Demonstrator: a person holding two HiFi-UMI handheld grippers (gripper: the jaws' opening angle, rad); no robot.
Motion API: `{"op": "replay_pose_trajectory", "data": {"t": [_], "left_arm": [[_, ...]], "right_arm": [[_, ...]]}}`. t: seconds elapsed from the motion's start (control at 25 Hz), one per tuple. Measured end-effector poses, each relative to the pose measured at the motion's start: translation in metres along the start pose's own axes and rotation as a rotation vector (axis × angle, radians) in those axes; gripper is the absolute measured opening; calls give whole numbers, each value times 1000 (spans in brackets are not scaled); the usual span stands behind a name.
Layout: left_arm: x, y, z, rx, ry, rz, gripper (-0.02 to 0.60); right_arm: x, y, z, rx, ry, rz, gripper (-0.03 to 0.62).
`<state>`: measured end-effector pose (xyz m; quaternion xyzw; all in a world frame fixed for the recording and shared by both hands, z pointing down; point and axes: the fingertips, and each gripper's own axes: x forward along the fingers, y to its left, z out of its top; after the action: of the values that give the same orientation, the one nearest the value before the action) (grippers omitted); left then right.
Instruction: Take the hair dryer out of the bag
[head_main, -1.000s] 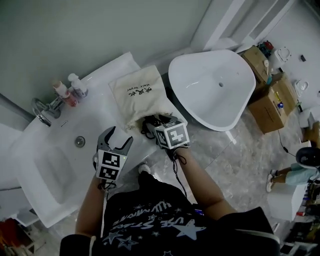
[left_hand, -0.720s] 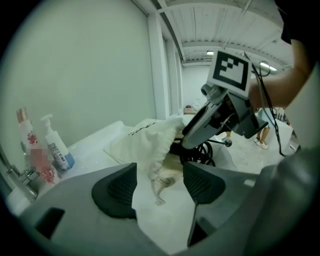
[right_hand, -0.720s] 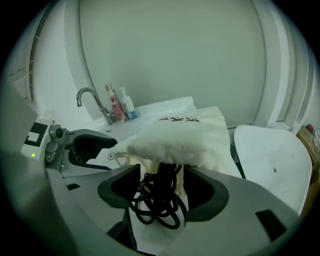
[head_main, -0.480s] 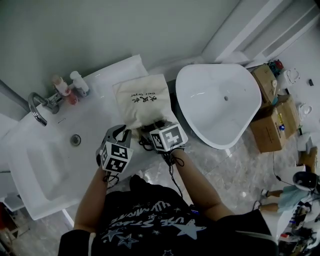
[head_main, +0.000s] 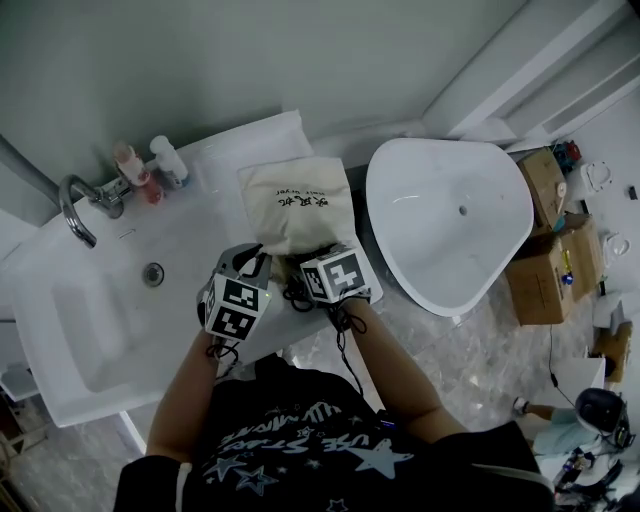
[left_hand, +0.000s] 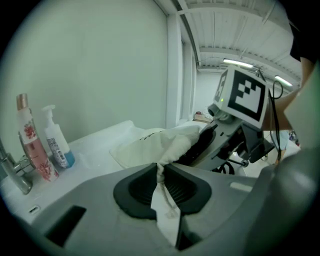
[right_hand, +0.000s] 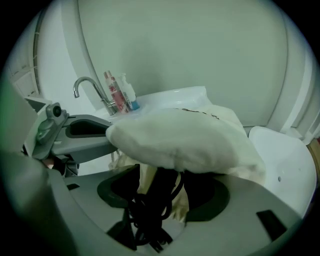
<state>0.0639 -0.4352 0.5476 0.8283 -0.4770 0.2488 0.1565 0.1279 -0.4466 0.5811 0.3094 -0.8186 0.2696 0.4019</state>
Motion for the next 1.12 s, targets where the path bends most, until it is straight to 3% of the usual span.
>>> {"op": "replay_pose_trajectory", "data": {"t": [0.36, 0.76, 1.12], "left_arm": [[7, 2, -4, -28, 8, -25, 58], [4, 3, -4, -29, 13, -28, 58], [1, -3, 2, -16, 3, -29, 57]], "right_arm": [[36, -12, 8, 41, 64, -23, 282], [43, -18, 5, -49, 131, -111, 221], [25, -3, -2, -15, 158, -16, 195]]}}
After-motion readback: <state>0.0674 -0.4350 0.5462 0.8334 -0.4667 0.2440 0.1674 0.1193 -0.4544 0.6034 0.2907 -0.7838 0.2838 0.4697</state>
